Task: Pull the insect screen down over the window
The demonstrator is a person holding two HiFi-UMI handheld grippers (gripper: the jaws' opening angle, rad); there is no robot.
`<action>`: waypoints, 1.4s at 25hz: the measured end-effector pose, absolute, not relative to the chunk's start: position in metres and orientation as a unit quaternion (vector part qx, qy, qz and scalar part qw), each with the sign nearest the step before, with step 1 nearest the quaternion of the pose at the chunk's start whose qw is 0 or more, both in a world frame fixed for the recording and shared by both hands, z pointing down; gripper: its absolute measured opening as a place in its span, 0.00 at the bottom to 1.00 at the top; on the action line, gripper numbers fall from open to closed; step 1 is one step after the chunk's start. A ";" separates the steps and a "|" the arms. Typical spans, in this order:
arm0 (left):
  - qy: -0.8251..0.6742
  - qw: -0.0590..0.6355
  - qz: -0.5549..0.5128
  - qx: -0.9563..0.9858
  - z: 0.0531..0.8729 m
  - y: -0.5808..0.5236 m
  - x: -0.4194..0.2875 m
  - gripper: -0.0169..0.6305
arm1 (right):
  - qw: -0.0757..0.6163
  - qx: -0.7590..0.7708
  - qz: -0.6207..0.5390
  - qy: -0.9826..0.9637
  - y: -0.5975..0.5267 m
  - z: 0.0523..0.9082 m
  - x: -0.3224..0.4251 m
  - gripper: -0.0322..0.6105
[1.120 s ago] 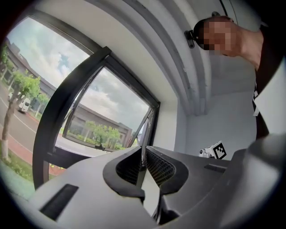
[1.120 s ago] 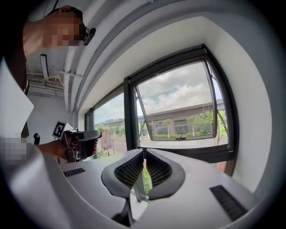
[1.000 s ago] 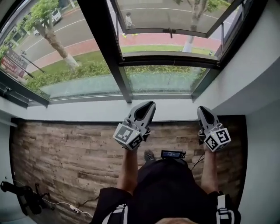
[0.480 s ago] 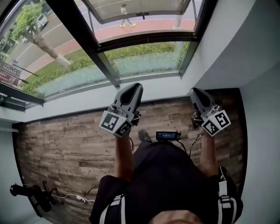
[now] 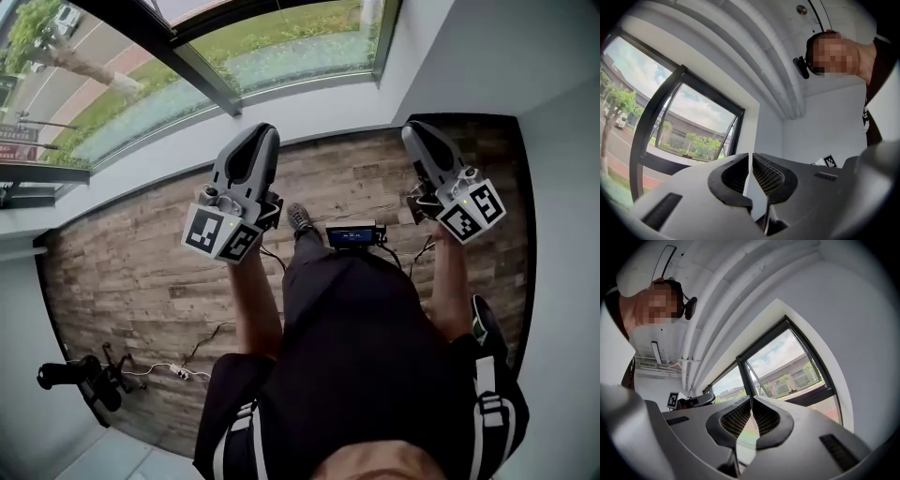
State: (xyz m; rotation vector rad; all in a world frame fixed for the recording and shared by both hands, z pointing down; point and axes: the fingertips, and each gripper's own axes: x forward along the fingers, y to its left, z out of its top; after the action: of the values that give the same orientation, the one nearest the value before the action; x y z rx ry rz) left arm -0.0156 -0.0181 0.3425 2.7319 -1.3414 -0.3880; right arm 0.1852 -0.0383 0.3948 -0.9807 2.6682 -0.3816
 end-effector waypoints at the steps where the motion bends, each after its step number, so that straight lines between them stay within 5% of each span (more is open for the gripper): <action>1: -0.437 0.037 -0.130 0.889 0.340 -0.013 -0.012 0.07 | 0.138 -0.334 -0.132 0.923 -0.033 0.395 0.186 0.08; 35: -0.343 0.068 -0.191 0.917 0.333 0.006 -0.008 0.07 | 0.155 -0.315 -0.175 0.920 -0.019 0.408 0.153 0.08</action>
State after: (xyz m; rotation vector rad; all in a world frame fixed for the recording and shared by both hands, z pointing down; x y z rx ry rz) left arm -0.0080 0.0058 0.3328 2.7637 -1.0319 -0.5741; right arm 0.1530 -0.0188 0.4076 -0.9035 2.6345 -0.5004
